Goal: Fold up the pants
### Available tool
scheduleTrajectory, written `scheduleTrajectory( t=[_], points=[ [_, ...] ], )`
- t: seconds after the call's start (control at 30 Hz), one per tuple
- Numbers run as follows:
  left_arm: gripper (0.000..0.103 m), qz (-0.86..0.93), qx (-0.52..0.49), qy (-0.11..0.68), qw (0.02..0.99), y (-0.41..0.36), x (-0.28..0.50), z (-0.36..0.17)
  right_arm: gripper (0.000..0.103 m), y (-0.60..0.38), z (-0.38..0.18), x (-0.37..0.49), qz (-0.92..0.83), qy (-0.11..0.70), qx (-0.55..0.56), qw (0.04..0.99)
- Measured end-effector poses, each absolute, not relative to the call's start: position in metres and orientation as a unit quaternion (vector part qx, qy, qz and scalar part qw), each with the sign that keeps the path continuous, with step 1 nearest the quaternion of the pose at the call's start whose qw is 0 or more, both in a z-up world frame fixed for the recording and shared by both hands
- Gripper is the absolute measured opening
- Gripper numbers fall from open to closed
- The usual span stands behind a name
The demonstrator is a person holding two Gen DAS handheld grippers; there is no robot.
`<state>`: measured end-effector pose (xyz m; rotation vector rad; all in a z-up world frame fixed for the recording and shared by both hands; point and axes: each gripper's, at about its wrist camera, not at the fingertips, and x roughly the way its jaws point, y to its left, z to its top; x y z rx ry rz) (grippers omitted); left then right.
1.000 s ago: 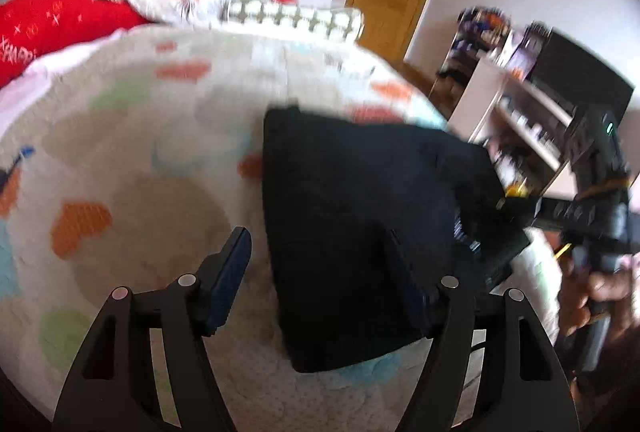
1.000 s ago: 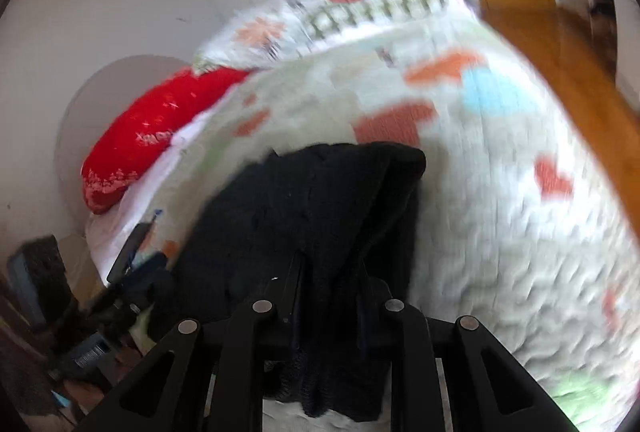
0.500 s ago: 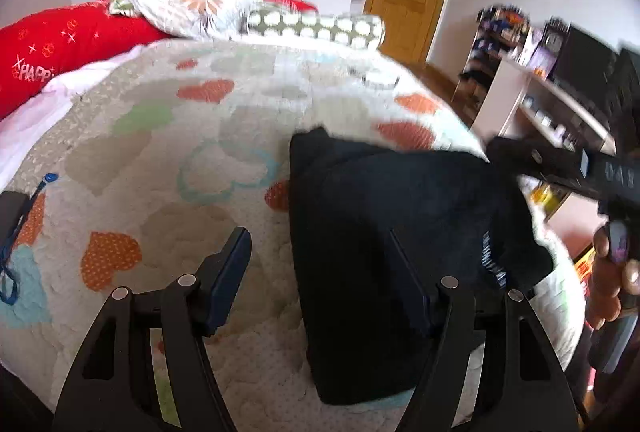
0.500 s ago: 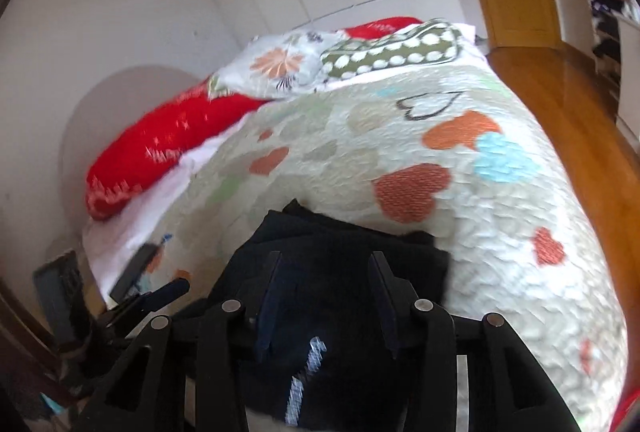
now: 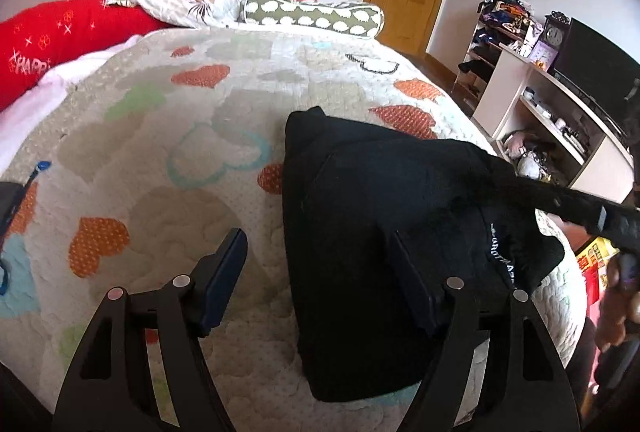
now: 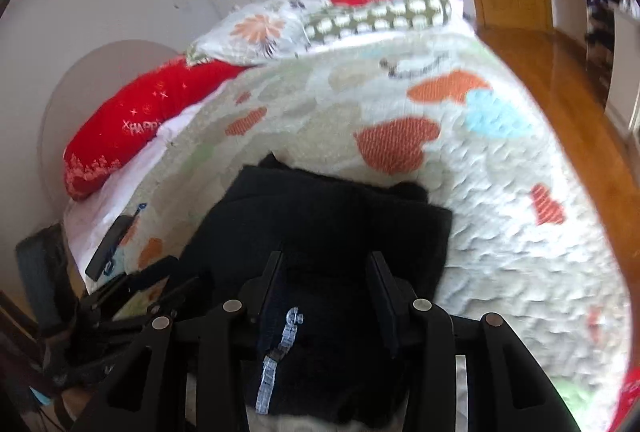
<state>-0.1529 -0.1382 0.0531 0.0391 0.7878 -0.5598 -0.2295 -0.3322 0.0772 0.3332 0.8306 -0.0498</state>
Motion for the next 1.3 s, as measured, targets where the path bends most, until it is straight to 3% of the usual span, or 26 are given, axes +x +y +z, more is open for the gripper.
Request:
scheduleTrajectory(
  t=[0.27,0.63,0.8,1.1,1.3],
  points=[
    [0.074,-0.262,0.014,0.391,0.882,-0.144,-0.157,0.042,0.041,-0.315,0.042,-0.250,-0.048,0.421,0.105,0.900],
    [0.074,-0.241,0.027,0.380,0.893,-0.139,-0.169,0.055,0.041,-0.309,0.064,-0.257,-0.045,0.408,0.119,0.904],
    [0.074,-0.238,0.028,0.374,0.896,-0.135,-0.174,0.059,0.051,-0.306,0.045,-0.250,-0.065,0.425,0.101,0.897],
    [0.074,-0.230,0.024,0.364,0.902,-0.130,-0.178,0.067,0.051,-0.303,0.088,-0.265,-0.061,0.370,0.118,0.920],
    [0.074,-0.234,0.023,0.358,0.904,-0.129,-0.181,0.070,0.051,-0.299,0.092,-0.261,-0.060,0.374,0.121,0.917]
  ],
)
